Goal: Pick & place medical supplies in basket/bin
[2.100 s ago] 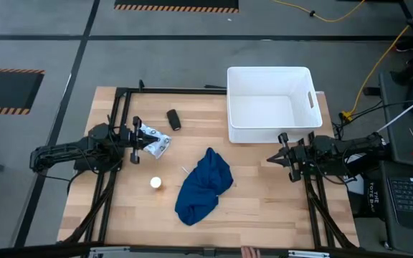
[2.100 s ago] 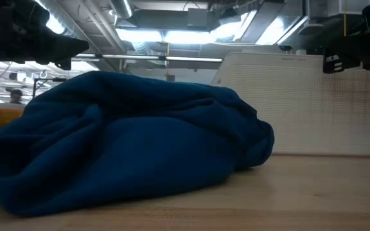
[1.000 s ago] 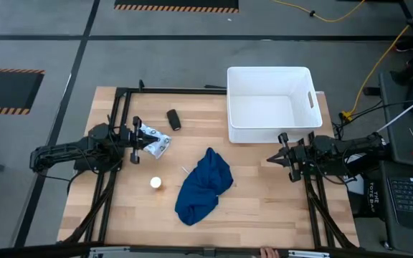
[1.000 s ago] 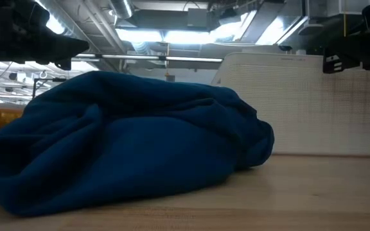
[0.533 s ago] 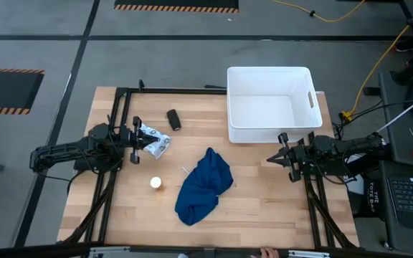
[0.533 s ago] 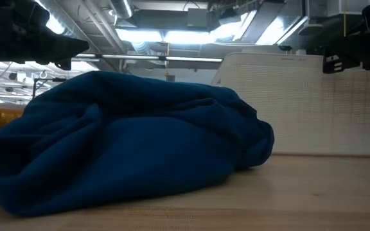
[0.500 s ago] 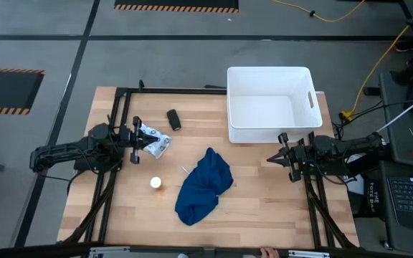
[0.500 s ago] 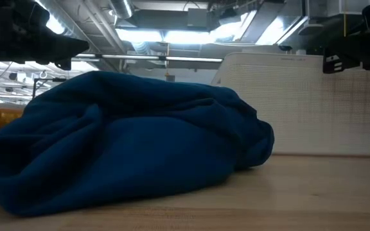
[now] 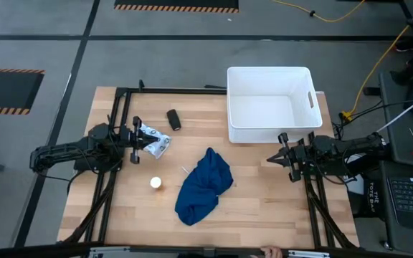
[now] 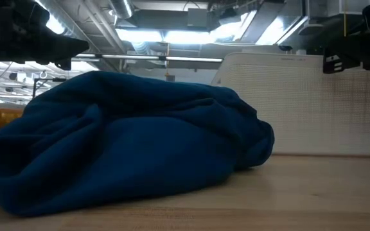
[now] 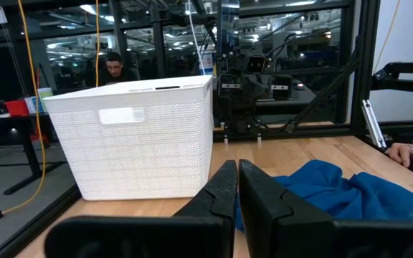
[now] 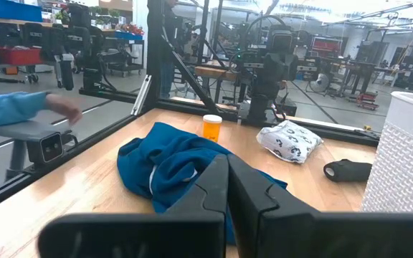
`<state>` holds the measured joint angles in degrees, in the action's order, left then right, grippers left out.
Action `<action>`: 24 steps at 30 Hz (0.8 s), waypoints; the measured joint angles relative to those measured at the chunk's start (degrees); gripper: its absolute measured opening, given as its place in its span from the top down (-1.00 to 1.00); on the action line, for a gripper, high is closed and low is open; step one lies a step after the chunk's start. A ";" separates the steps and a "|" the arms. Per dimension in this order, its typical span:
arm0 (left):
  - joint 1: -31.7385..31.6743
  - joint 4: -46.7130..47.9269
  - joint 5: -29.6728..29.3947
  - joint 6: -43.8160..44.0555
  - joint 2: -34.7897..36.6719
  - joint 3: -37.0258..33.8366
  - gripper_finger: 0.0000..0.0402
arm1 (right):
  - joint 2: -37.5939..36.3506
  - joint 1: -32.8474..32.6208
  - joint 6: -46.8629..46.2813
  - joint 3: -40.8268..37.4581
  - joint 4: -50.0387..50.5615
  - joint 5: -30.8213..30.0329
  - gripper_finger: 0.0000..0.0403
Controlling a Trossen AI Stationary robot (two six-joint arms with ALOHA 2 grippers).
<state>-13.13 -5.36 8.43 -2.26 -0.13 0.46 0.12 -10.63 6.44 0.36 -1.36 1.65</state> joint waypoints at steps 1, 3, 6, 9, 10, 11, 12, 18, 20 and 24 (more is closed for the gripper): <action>0.01 0.01 0.00 0.00 0.01 0.00 0.96 | 0.00 0.00 0.00 0.00 0.02 0.00 0.96; 0.00 0.01 0.02 0.00 -0.01 0.01 0.96 | 0.00 0.01 0.02 -0.01 0.02 0.00 0.96; 0.02 -0.59 0.00 -0.44 -0.01 -0.01 0.95 | 0.02 0.02 0.00 0.00 0.02 0.00 0.96; 0.00 -1.02 0.00 -1.01 0.01 0.00 0.95 | 0.00 0.02 0.00 0.00 0.02 0.00 0.96; 0.01 -0.98 0.01 -0.99 0.01 0.01 0.96 | 0.02 0.01 0.00 0.00 0.02 0.00 0.96; 0.00 -0.93 0.01 -0.99 0.01 -0.01 0.96 | 0.00 0.01 0.00 0.00 0.02 0.00 0.96; 0.02 -0.78 0.02 -1.01 0.01 0.01 0.96 | 0.00 0.00 0.01 0.00 0.01 0.00 0.96; 0.01 -0.76 0.00 -0.98 0.01 -0.01 0.96 | 0.00 0.00 -1.79 0.00 0.02 0.00 0.96; 0.01 -0.77 0.00 -1.01 0.01 0.01 0.96 | 0.01 0.00 -5.88 -0.01 0.01 0.01 0.96; 0.00 -0.77 0.00 0.10 0.01 -0.01 0.95 | 0.00 0.00 -9.94 0.00 0.02 0.02 0.96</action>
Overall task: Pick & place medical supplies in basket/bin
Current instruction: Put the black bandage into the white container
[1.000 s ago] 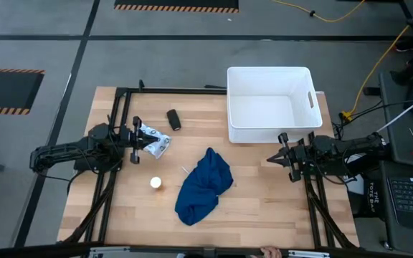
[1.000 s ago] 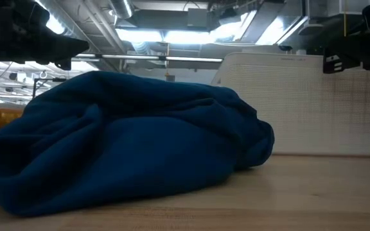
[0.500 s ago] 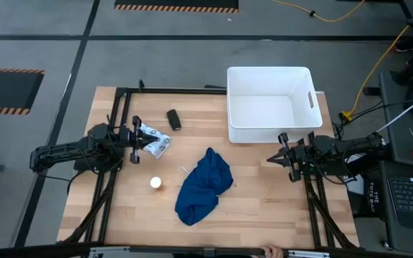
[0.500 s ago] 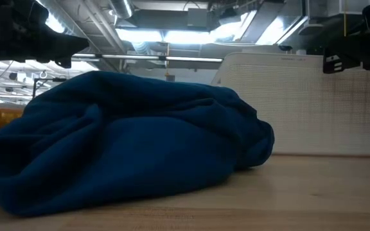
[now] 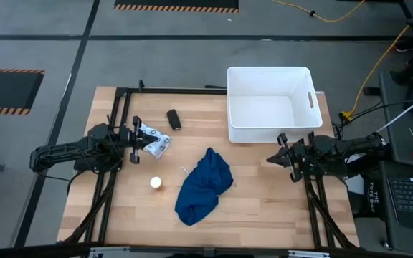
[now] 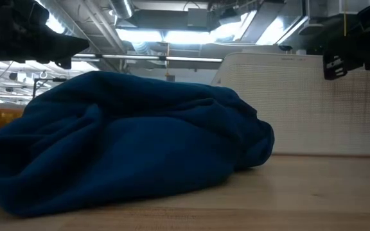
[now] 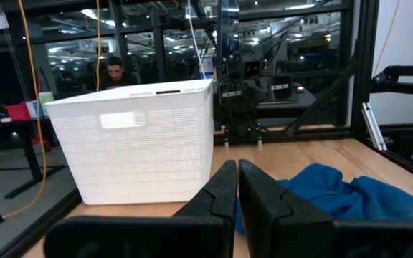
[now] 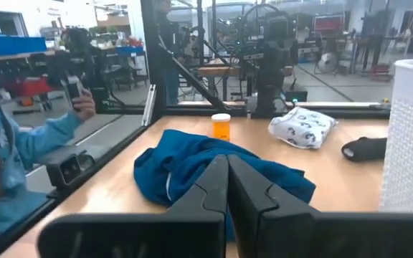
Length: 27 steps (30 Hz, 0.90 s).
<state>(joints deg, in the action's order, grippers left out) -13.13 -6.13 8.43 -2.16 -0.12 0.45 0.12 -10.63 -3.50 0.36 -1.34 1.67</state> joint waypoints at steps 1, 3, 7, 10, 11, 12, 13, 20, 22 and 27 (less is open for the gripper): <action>0.01 0.01 0.01 0.57 0.00 0.02 0.95 | 0.00 0.00 -0.58 -0.02 0.00 0.00 0.96; 0.00 0.02 0.01 1.52 0.00 0.02 0.95 | 0.01 0.02 -0.67 -0.01 -0.01 0.00 0.96; 0.00 0.03 0.02 1.89 0.00 0.01 0.96 | 0.02 0.01 -0.67 0.00 0.00 0.00 0.96; 0.00 0.04 0.00 1.93 0.00 0.00 0.95 | 0.04 0.02 -0.64 0.00 -0.02 0.00 0.96; 0.02 0.05 0.02 1.89 0.00 0.01 0.95 | 0.04 0.00 -0.62 -0.01 -0.01 -0.02 0.96; 0.00 0.06 0.02 1.90 0.00 0.02 0.95 | 0.02 0.02 -0.62 -0.01 0.00 -0.02 0.96; 0.00 0.06 0.02 1.95 0.00 0.00 0.95 | 0.03 0.01 -0.60 -0.01 -0.01 -0.01 0.96; 0.00 0.06 0.02 1.95 0.00 0.00 0.96 | 0.04 0.02 -0.58 -0.02 -0.02 0.00 0.96; 0.01 0.06 0.00 1.94 0.00 0.02 0.96 | 0.03 0.00 -0.57 0.00 0.00 -0.02 0.96; 0.02 0.00 -0.11 1.93 0.00 0.02 0.95 | 0.02 0.00 -0.56 0.00 -0.02 -0.02 0.96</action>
<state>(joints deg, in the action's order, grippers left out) -13.10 -6.13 8.32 -0.23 -0.12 0.47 0.14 -10.63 -4.05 0.36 -1.36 1.65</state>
